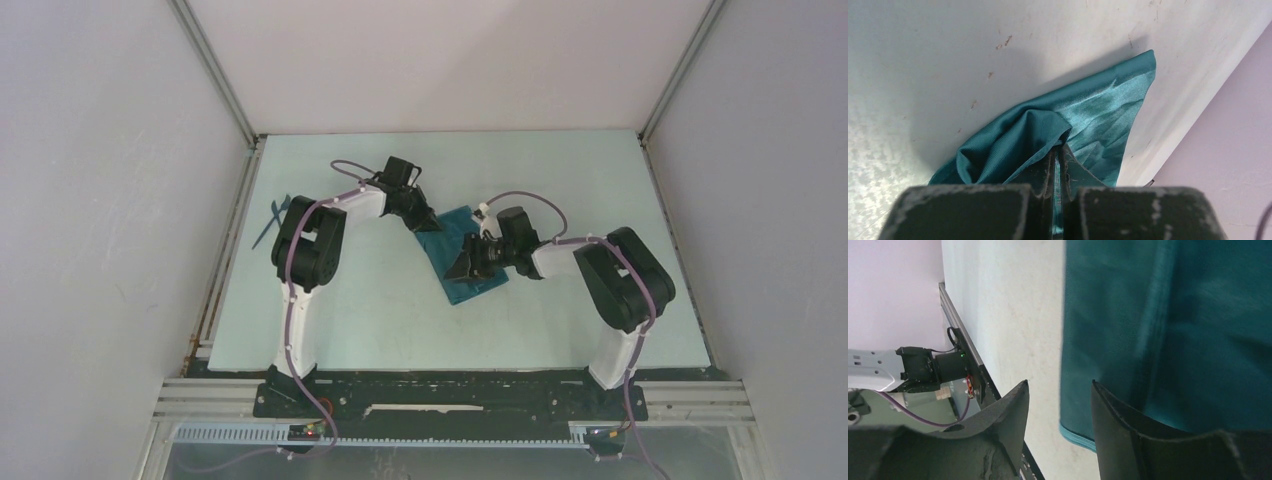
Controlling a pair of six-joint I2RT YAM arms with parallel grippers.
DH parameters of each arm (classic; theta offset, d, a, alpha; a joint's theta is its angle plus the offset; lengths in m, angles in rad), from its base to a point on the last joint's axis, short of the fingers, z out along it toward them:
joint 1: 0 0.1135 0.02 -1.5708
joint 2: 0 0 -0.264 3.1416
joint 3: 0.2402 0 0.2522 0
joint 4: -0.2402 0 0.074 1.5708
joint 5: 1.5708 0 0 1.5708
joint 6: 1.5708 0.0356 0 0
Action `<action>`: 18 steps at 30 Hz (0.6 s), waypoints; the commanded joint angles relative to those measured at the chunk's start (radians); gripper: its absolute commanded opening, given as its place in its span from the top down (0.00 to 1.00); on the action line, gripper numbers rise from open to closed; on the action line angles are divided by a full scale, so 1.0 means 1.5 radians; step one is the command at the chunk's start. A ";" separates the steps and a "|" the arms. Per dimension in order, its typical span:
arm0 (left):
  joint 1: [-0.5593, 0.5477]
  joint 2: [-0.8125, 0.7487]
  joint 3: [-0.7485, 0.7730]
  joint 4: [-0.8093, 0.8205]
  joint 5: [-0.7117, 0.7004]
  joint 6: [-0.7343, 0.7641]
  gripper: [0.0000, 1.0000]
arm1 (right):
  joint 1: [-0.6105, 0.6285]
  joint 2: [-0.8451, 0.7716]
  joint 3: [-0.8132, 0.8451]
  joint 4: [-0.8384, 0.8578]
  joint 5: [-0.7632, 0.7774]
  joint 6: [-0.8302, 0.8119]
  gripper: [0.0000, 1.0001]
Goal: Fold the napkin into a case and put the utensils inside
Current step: Smooth out the 2/3-rectangle-folded napkin at the center of the board.
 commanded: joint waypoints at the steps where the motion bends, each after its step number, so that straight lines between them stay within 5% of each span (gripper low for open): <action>1: -0.001 0.008 0.037 0.007 0.014 0.012 0.96 | -0.035 0.031 -0.030 0.122 -0.063 0.043 0.45; 6: -0.001 0.011 0.056 0.007 0.051 0.018 0.88 | -0.038 0.052 -0.034 0.090 -0.028 0.016 0.46; 10: 0.001 -0.049 0.081 0.008 0.084 0.058 0.51 | -0.040 0.061 -0.038 0.092 -0.016 0.018 0.46; 12: 0.005 -0.092 0.084 0.016 0.110 0.081 0.41 | -0.041 0.061 -0.038 0.088 -0.011 0.016 0.46; 18: 0.054 -0.182 -0.047 0.160 0.164 0.044 0.37 | -0.043 0.048 -0.038 0.074 -0.002 0.006 0.46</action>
